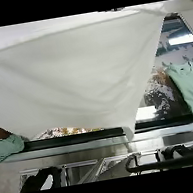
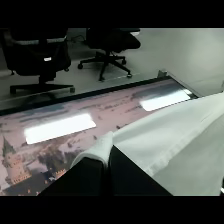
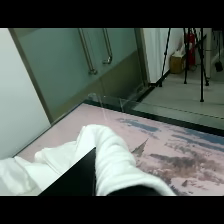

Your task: Fold the shirts.

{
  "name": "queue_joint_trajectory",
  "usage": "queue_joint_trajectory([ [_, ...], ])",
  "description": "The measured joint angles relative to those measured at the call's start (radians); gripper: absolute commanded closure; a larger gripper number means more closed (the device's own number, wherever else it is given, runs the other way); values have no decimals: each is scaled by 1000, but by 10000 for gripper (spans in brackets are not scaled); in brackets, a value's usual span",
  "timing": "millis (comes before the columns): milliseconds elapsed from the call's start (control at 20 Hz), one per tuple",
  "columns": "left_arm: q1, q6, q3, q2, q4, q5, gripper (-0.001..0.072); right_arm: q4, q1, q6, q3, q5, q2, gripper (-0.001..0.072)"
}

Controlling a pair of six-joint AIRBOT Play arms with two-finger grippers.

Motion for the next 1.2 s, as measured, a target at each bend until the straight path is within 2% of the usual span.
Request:
queue_joint_trajectory([
  [200,6,24,-82,-90,4,-11,696,8,0,-6,-12,-2,-72,692],
  [350,7,47,-182,-194,32,-6,696,79,33,-78,-68,0,-199,692],
  [650,9,80,-389,-467,136,69,696,117,194,-213,-146,-19,-589,692],
  [850,13,106,-480,-661,158,127,695,117,235,-243,-155,-23,-821,691],
  [900,16,112,-491,-704,161,138,677,117,238,-246,-156,-23,-859,661],
  [950,21,114,-500,-745,161,143,412,117,241,-246,-156,-23,-892,450],
  [1000,26,117,-503,-779,163,146,71,118,242,-253,-156,-23,-912,282],
  [1050,34,117,-500,-812,164,144,15,119,241,-259,-154,-22,-924,250],
  [1200,68,81,-440,-872,164,83,15,119,209,-268,-140,11,-908,250],
])
